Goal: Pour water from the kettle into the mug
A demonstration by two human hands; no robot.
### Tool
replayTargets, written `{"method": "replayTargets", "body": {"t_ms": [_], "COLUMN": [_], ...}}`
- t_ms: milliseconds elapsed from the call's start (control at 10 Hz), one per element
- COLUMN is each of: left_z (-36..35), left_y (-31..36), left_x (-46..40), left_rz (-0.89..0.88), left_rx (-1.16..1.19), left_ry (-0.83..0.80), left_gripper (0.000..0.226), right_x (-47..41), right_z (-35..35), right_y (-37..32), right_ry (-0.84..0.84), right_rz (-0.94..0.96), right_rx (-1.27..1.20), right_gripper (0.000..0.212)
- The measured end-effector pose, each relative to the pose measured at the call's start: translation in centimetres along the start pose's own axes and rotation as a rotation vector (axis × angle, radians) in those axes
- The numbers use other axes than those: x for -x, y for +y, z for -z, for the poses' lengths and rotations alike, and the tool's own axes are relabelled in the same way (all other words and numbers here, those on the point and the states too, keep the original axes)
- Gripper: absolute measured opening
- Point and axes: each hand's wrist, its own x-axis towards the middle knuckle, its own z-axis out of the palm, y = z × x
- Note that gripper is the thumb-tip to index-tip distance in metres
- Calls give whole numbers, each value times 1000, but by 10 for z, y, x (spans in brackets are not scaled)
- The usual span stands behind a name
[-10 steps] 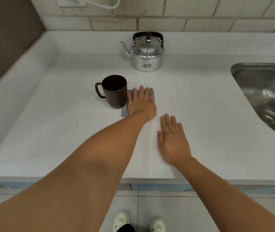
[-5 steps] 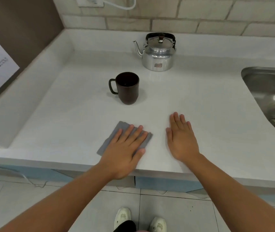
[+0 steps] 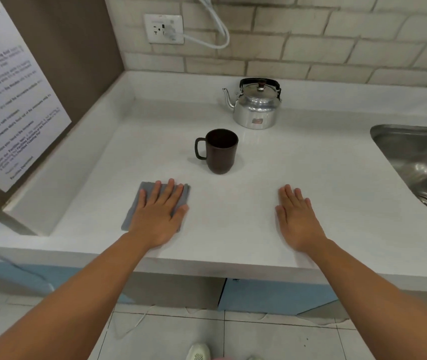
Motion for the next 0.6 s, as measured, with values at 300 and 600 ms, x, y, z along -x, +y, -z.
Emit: {"method": "replayTargets", "body": {"t_ms": [300, 600], "left_z": [23, 161], "left_y": [0, 28], "left_x": [-9, -73], "left_rz": [-6, 5], "left_rx": [-46, -293], "left_ry": [-198, -511], "left_gripper": [66, 77], "right_x": [1, -36], "right_z": [9, 110], "right_y": [-3, -20], "right_ry": [-23, -381], "right_rz": [3, 26], "right_rx": [50, 240], "right_gripper": [55, 29]}}
